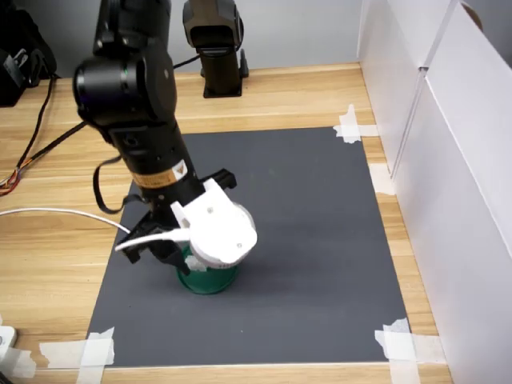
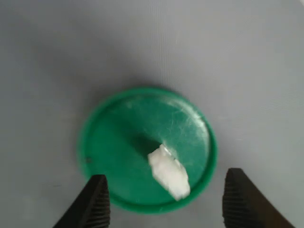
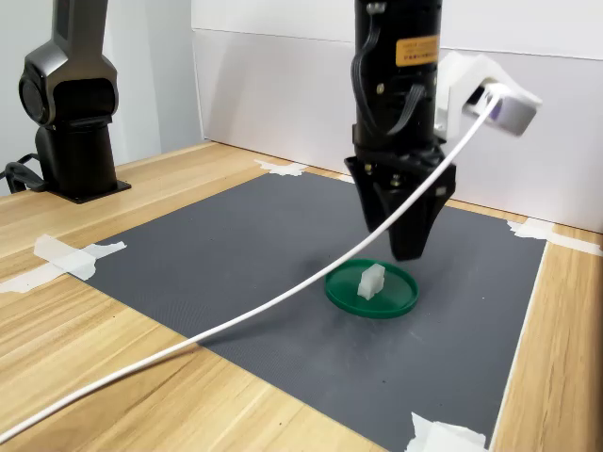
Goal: Grasp a white terminal and put it in the green lid.
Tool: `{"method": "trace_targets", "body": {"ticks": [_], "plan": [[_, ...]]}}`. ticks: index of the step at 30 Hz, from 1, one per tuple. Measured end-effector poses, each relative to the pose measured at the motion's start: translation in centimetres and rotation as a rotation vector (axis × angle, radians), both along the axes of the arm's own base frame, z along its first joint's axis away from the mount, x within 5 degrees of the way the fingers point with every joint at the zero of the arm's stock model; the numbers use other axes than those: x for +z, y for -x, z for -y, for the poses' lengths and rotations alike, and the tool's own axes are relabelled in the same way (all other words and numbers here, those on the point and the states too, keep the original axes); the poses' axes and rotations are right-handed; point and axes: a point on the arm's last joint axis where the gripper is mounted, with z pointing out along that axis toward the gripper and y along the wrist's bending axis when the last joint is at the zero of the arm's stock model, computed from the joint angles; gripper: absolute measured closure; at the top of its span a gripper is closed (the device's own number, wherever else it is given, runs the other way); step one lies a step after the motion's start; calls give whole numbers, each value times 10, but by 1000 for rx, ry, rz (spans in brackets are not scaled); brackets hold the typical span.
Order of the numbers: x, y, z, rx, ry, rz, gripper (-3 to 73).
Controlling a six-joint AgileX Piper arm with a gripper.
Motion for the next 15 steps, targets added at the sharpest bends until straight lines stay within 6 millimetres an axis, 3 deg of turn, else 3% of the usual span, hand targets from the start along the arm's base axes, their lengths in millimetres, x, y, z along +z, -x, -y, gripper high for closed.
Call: {"method": "trace_targets", "body": {"ticks": [4,8,13,15], "plan": [[41,15,-4,-19,-56,98,171],[75,35,-6,-23,-90,184,334],[87,67,-6,-34,-102,244,610],[89,84,-6,-40,-104,271,674]]}}
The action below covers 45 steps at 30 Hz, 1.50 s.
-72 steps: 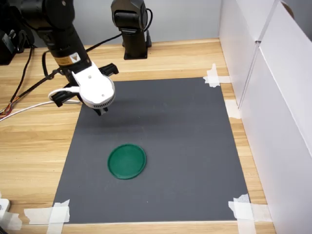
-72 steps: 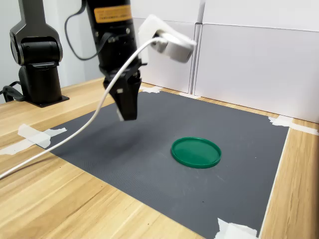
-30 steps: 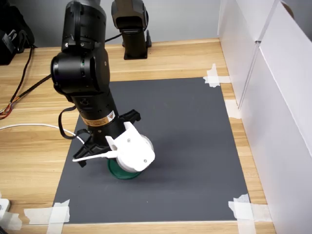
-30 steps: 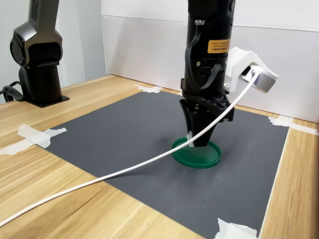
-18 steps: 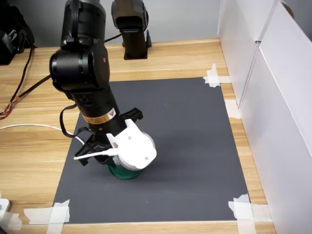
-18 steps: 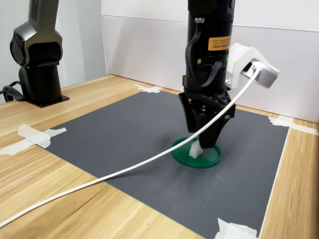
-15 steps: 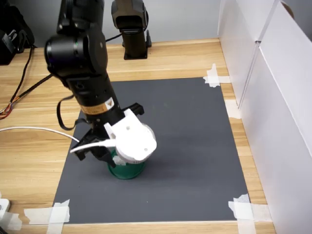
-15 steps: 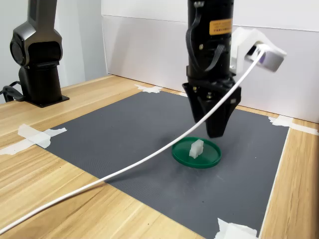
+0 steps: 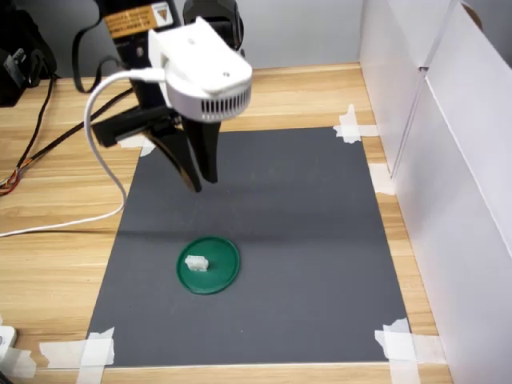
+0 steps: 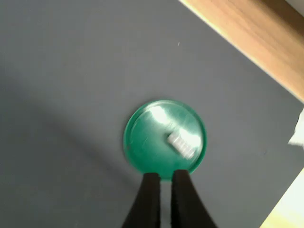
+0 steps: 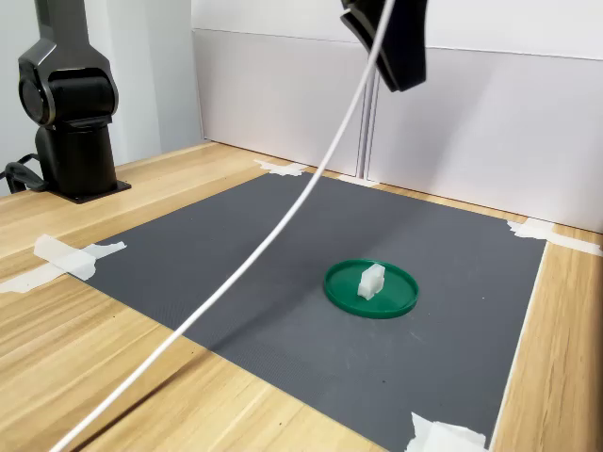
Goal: Grasp a white terminal and put it in the green lid.
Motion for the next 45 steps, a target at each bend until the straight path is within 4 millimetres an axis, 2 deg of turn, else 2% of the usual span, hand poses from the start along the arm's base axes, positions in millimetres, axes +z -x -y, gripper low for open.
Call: {"method": "trace_targets", "body": {"ticks": [4,13,20,27,34,45], "plan": [[-2,38,1,-15,-7,42,712],[-9,122,-1,-53,-77,171,715],[-24,170,2,-171,-171,374,714],[-54,206,11,-286,-234,616,714],[-97,237,12,-296,-236,636,714],[-136,265,11,-328,-317,666,715]]}}
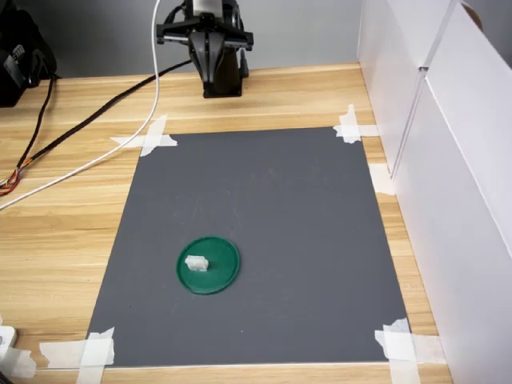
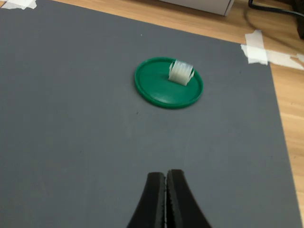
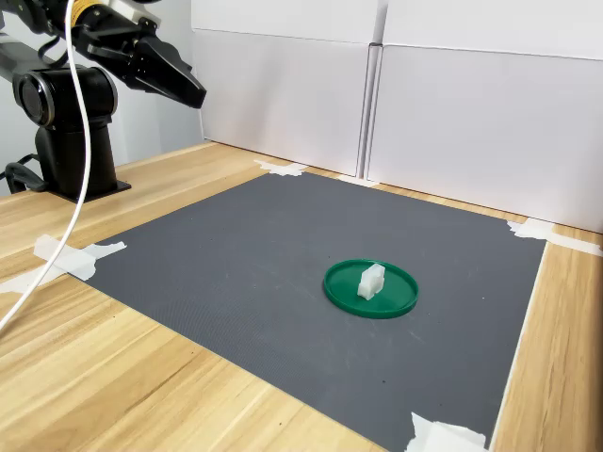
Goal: Grasp a white terminal and put it in the green lid.
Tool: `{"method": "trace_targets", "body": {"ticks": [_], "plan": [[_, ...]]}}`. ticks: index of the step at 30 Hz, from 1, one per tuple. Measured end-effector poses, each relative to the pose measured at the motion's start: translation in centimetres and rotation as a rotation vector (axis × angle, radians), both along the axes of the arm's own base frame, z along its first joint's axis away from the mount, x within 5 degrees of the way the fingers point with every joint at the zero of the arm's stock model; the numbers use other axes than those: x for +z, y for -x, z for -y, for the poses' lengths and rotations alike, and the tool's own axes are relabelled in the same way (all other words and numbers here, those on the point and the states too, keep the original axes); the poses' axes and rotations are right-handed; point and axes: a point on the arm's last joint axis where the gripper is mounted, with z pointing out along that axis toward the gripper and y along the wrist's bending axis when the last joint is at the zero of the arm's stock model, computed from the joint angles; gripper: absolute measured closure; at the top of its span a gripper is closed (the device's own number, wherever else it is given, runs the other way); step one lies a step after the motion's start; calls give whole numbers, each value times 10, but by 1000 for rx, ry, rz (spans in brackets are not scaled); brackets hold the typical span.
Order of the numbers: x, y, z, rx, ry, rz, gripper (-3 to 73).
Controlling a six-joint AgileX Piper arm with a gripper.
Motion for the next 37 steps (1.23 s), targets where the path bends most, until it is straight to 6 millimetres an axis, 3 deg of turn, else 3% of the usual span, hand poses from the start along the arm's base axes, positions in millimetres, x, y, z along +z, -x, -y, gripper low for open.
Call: {"method": "trace_targets", "body": {"ticks": [11,37], "plan": [[-21,10,-1,9,-9,16,715],[-18,14,-1,12,3,71,715]]}}
